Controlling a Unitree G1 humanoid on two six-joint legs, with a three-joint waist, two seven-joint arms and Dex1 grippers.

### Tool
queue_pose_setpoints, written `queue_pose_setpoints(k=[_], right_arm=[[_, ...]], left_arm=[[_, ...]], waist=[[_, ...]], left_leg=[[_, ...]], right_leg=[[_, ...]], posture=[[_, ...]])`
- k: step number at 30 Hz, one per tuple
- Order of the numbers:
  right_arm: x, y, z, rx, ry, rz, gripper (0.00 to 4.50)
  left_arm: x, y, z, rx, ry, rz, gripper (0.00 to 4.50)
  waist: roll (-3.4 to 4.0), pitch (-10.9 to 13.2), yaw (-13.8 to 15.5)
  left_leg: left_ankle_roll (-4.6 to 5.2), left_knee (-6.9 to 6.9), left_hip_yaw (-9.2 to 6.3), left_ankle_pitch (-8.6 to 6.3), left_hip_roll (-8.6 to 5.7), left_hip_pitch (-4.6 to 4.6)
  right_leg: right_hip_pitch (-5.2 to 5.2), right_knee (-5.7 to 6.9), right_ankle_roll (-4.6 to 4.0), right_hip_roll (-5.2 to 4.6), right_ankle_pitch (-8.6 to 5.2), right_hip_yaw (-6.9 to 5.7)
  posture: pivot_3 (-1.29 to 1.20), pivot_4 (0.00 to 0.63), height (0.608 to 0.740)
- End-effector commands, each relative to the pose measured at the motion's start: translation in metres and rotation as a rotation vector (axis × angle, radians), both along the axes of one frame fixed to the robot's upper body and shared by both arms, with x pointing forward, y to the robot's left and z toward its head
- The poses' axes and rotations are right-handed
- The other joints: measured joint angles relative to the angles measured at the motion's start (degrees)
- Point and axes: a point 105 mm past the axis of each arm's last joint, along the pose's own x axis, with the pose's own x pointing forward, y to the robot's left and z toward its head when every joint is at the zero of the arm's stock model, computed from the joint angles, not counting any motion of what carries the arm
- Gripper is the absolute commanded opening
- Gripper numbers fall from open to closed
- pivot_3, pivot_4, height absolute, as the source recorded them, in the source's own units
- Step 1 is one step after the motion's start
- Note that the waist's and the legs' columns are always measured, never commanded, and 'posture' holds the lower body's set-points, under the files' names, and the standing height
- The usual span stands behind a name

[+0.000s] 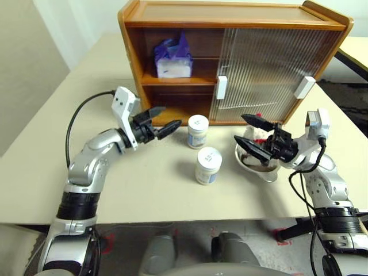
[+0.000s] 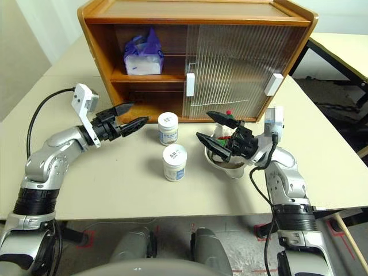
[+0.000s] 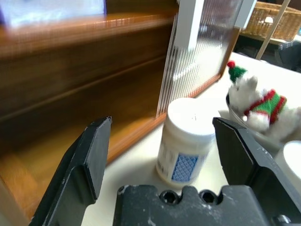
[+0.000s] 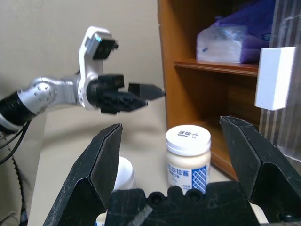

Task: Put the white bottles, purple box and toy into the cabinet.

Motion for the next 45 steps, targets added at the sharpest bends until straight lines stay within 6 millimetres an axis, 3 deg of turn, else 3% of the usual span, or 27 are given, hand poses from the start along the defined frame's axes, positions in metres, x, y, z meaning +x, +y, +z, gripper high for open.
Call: queue_pose_setpoints(k=[1,7,10,17,35,38,40,45], right_arm=[[0.000,-0.002,0.001,-0.006,-0.002,0.005,4.50],[-0.002,-0.003,0.000,-0.024,-0.003,0.005,4.50],[-0.003,-0.004,0.000,-0.027,-0.003,0.001,4.50],[-0.004,-0.001,0.000,-0.025,-0.004,-0.003,4.50],[-0.005,-0.001,0.001,-0.025,-0.008,-0.020,4.50],[-0.005,-0.001,0.001,-0.026,-0.006,-0.020,4.50],[-0.005,-0.001,0.001,-0.026,-0.006,-0.021,4.50],[-0.006,0.000,0.000,-0.024,-0.005,-0.020,4.50]], left_arm=[[0.004,-0.005,-0.015,0.045,-0.023,-0.002,4.46],[0.000,-0.024,-0.057,0.156,0.002,-0.079,4.46],[0.000,-0.031,-0.069,0.159,0.014,-0.100,4.46],[0.011,-0.039,-0.078,0.149,0.029,-0.104,4.46],[0.019,-0.069,-0.107,0.218,0.094,-0.167,4.46],[0.019,-0.070,-0.107,0.201,0.102,-0.162,3.85],[0.019,-0.071,-0.107,0.185,0.106,-0.160,3.13],[0.019,-0.071,-0.107,0.172,0.095,-0.146,3.06]], waist=[[0.00,0.0,0.0],[0.02,0.0,-0.1],[0.02,0.0,-0.1],[0.02,0.0,-0.2],[0.03,0.0,-0.4],[0.03,0.0,-0.4],[0.04,0.0,-0.4],[0.11,-0.1,-0.4]], left_leg=[[0.00,0.00,0.01,0.00,-0.01,0.00],[0.00,0.00,0.03,0.00,0.00,-0.01],[0.02,0.00,0.03,0.01,-0.01,-0.03],[0.03,0.00,0.02,0.02,0.00,-0.03],[0.09,0.02,0.00,0.05,-0.02,-0.07],[0.09,0.03,0.00,0.05,-0.03,-0.07],[0.10,0.04,0.01,0.05,-0.03,-0.06],[0.10,0.04,0.00,0.05,-0.04,-0.06]], right_leg=[[0.01,-0.02,0.00,-0.02,0.00,0.00],[-0.01,-0.02,0.00,-0.02,0.00,0.00],[-0.01,-0.03,0.01,-0.02,0.01,0.00],[-0.04,0.01,0.01,-0.01,0.01,0.00],[-0.03,-0.01,0.07,0.07,0.04,0.04],[-0.03,-0.01,0.08,0.07,0.04,0.05],[-0.02,-0.01,0.08,0.07,0.04,0.05],[-0.02,-0.01,0.09,0.07,0.05,0.06]], posture=[[0.14,0.000,0.740],[0.12,0.000,0.740],[0.11,0.000,0.740],[0.11,0.000,0.740],[0.08,0.000,0.740],[0.08,0.000,0.740],[0.08,0.000,0.740],[0.08,0.000,0.740]])
